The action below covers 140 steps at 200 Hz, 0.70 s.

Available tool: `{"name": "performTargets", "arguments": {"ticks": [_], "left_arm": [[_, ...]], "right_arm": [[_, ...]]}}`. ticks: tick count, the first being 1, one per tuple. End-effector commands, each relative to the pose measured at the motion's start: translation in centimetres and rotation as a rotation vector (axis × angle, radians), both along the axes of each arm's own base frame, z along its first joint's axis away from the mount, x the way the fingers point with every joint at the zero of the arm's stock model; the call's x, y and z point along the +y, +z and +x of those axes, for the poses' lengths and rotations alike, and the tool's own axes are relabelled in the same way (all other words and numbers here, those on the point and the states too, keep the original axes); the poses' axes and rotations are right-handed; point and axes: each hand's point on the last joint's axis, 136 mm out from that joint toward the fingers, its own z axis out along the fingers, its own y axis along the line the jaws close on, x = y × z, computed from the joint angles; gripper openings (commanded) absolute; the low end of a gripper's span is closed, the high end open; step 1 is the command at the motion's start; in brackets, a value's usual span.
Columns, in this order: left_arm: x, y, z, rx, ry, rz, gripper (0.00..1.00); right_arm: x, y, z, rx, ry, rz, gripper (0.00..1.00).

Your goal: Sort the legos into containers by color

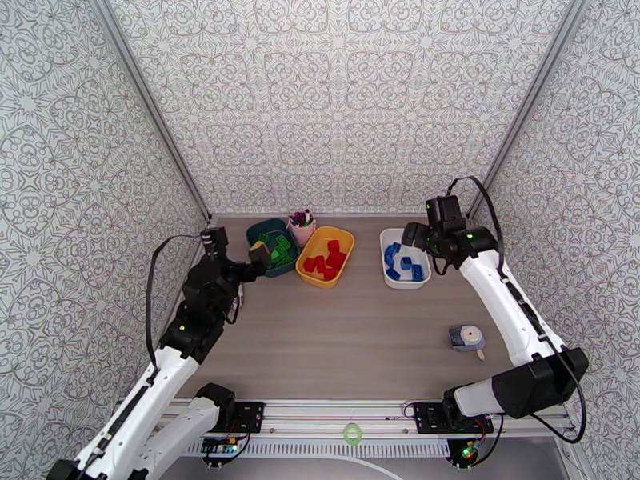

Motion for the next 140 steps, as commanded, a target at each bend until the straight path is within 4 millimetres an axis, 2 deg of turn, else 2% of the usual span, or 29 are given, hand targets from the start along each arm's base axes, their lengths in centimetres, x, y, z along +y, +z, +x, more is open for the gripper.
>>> {"name": "performTargets", "arguments": {"ticks": [1,19,34,50,64,91,107,140], "left_arm": [[3.9,-1.3,1.1,0.039,0.169,0.041,0.99],[6.0,-5.0,1.6,0.118,0.249,0.076,0.99],[8.2,-8.6,1.3,0.179,0.323,0.07,0.99],[10.5,-12.0,0.6,0.23,0.41,0.067,0.99],[11.7,-14.4,0.2,0.264,0.449,0.1,0.99],[13.2,-17.6,0.0,0.322,0.5,0.173,0.99],[13.7,-19.0,0.1,0.34,0.509,0.18,0.99],[13.2,-20.0,1.9,0.331,0.459,0.21,0.99]], "right_arm": [[-2.7,0.0,2.4,-0.096,-0.068,-0.161,0.99],[-4.2,-1.0,3.9,-0.157,-0.105,-0.195,0.99],[-5.4,-2.3,4.4,-0.243,-0.124,-0.207,0.99],[-6.3,-4.3,4.1,-0.311,-0.134,-0.231,0.97],[-7.0,-6.1,3.7,-0.303,-0.128,-0.256,0.97],[-7.6,-10.2,3.5,-0.22,-0.087,-0.308,0.96],[-7.9,-11.8,3.3,-0.226,-0.093,-0.316,0.97],[-8.7,-14.2,3.3,-0.181,-0.099,-0.353,0.99]]}}
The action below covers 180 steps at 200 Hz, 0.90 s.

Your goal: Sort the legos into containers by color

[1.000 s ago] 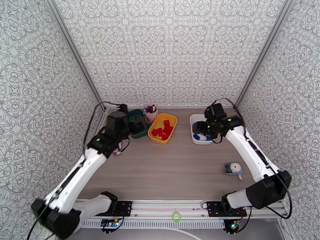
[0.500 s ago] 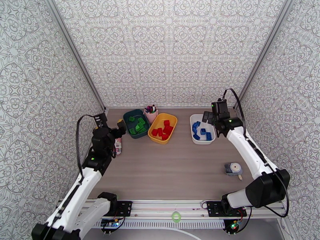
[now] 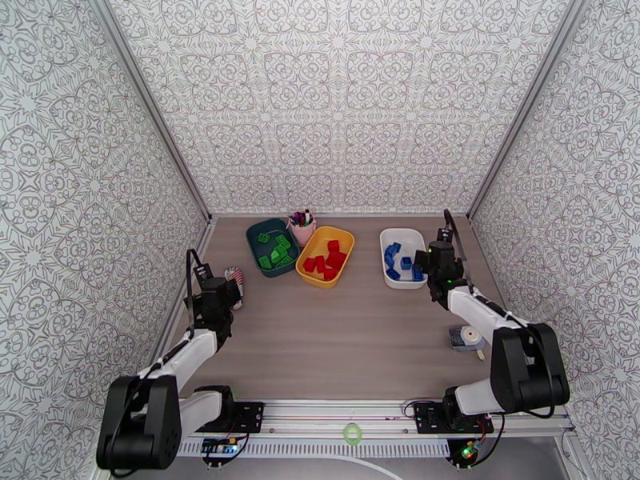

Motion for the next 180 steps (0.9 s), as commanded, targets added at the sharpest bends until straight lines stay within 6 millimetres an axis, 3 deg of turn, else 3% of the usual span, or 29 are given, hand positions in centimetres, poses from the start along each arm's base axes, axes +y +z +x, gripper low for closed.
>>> {"name": "performTargets", "arguments": {"ticks": [1,19,38,62,100,137,151,180], "left_arm": [[0.3,1.4,1.7,-0.082,-0.022,0.049,0.99],[-0.3,2.4,3.2,-0.173,-0.079,0.066,0.99],[-0.1,2.0,3.9,-0.151,-0.098,0.044,0.99],[-1.2,2.3,4.0,-0.185,-0.162,0.024,0.99],[-2.1,2.5,2.5,-0.375,-0.179,0.044,0.99],[-5.8,0.9,4.5,-0.296,-0.341,0.114,0.99],[-6.0,1.1,4.8,-0.296,-0.332,0.142,0.99],[-5.6,0.7,5.5,-0.256,-0.325,0.114,0.99]], "right_arm": [[-1.1,-0.9,0.5,-0.016,-0.025,-0.042,0.99],[-0.9,-2.2,-0.2,-0.069,-0.006,-0.032,0.99],[-0.6,-2.5,-0.8,-0.116,0.018,-0.024,0.99],[-0.3,-2.3,-1.2,-0.152,0.053,-0.02,0.99],[0.5,-1.6,-3.1,-0.272,0.115,-0.013,0.99],[1.2,-1.8,-3.1,-0.283,0.158,-0.004,0.99],[0.6,-2.8,-3.2,-0.282,0.132,0.007,0.99],[0.7,-2.5,-3.0,-0.297,0.143,0.004,0.99]]}}
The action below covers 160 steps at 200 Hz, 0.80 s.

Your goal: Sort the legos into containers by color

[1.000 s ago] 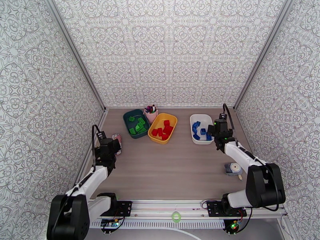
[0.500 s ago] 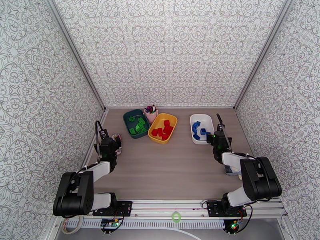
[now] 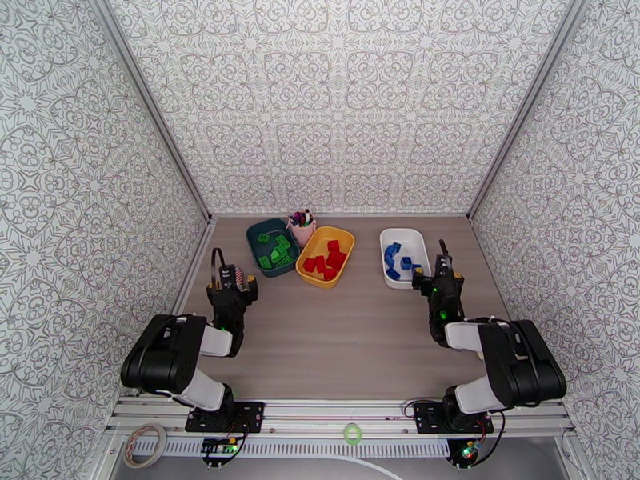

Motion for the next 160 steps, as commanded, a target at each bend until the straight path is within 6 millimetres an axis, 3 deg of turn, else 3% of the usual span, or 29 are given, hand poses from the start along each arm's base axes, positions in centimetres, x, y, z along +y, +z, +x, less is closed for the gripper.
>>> {"name": "performTargets", "arguments": {"ticks": [1,30,160], "left_arm": [[0.1,1.8,1.4,-0.036,-0.008,0.019,0.99],[2.1,0.9,2.1,0.015,0.008,-0.089,0.99],[1.5,1.1,2.1,0.01,0.007,-0.052,0.99]], "right_arm": [[0.1,0.5,0.2,-0.038,0.018,0.006,0.99],[-0.3,0.2,0.3,-0.023,0.013,0.028,0.99],[-0.3,0.3,0.1,-0.033,0.013,0.024,0.99]]}}
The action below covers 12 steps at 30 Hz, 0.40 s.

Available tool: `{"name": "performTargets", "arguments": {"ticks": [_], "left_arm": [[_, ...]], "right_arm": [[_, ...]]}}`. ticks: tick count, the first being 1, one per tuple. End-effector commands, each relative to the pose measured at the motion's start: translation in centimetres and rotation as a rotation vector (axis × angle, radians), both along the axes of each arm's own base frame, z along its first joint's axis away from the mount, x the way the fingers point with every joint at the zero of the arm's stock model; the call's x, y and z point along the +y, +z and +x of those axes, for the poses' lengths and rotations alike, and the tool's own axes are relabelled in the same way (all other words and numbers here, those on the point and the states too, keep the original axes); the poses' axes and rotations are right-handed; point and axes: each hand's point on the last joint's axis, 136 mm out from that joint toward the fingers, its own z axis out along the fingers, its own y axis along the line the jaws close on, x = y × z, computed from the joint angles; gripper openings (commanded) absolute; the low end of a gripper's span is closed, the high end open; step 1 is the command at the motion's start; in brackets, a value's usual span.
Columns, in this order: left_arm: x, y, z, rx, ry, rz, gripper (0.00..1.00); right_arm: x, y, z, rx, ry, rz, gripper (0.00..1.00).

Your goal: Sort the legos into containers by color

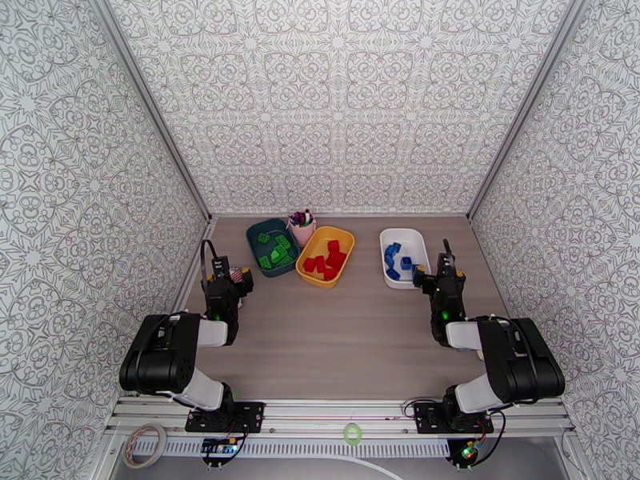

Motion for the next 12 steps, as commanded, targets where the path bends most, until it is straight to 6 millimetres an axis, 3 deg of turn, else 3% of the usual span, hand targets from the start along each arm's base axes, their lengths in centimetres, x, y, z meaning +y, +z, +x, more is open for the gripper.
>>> {"name": "performTargets", "arguments": {"ticks": [1,6,8,12], "left_arm": [[-0.3,0.5,0.2,-0.011,-0.012,0.0,0.99],[-0.7,0.4,0.6,0.002,-0.048,-0.01,0.99],[-2.6,-0.1,1.3,0.04,-0.211,-0.049,0.99],[-2.5,0.0,1.1,0.029,-0.205,-0.039,0.99]], "right_arm": [[-0.1,-0.4,-0.2,0.003,0.0,0.007,0.99],[-0.1,-0.4,-0.2,0.004,0.0,0.008,0.99],[-0.1,-0.4,-0.2,0.004,0.0,0.008,0.99],[-0.1,-0.4,-0.2,0.005,0.0,0.008,0.99]]}}
